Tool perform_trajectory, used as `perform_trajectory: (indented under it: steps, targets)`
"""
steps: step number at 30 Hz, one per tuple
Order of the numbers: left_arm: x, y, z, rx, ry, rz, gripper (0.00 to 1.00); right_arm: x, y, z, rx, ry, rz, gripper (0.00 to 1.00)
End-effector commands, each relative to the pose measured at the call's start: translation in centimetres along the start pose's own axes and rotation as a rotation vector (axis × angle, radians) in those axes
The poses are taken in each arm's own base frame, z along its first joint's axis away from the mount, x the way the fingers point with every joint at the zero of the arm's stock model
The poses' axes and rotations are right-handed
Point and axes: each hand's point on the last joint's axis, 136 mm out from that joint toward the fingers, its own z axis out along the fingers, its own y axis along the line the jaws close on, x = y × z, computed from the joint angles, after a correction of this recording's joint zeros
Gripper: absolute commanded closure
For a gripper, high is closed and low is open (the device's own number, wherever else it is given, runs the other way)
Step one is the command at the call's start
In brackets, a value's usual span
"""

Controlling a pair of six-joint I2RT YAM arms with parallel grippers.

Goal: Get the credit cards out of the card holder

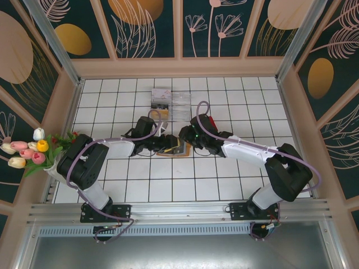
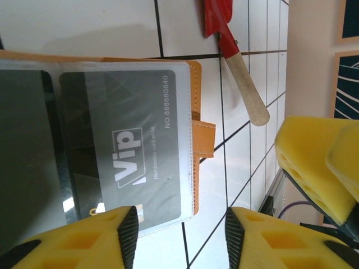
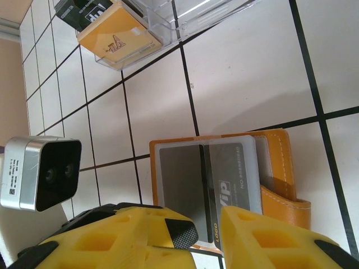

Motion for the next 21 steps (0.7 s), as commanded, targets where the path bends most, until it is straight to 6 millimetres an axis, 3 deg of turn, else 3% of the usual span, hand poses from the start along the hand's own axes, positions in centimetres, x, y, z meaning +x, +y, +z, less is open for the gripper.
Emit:
perform_trajectory:
  steps: [1, 8, 13, 14, 21]
  targets:
    - [-1.0, -0.1, -0.3, -0.039, -0.049, 0.003, 0.58, -0.2, -0.1, 0.4, 0.017, 0.01, -0.019, 0.6]
    - [-1.4, 2.8, -0.6, -0.161, -0.092, -0.052, 0.74, 1.9, -0.7, 2.7, 0.033, 0.102, 0.023, 0.67]
    - [-1.4, 2.1, -0.1, -0.108, -0.072, -0.071, 0.75, 2.9, -2.2, 3.6, 0.082, 0.135, 0.054, 0.69]
    - [-1.2, 2.8, 0.4, -0.122, -0.058, -0.086, 0.76, 3.0, -2.5, 3.7, 0.093, 0.139, 0.056, 0.69]
    - [-1.4, 2.7, 1.4, -0.105, -0.011, -0.089, 0.73, 3.4, -4.3, 4.3, 0.155, 0.146, 0.063, 0.7]
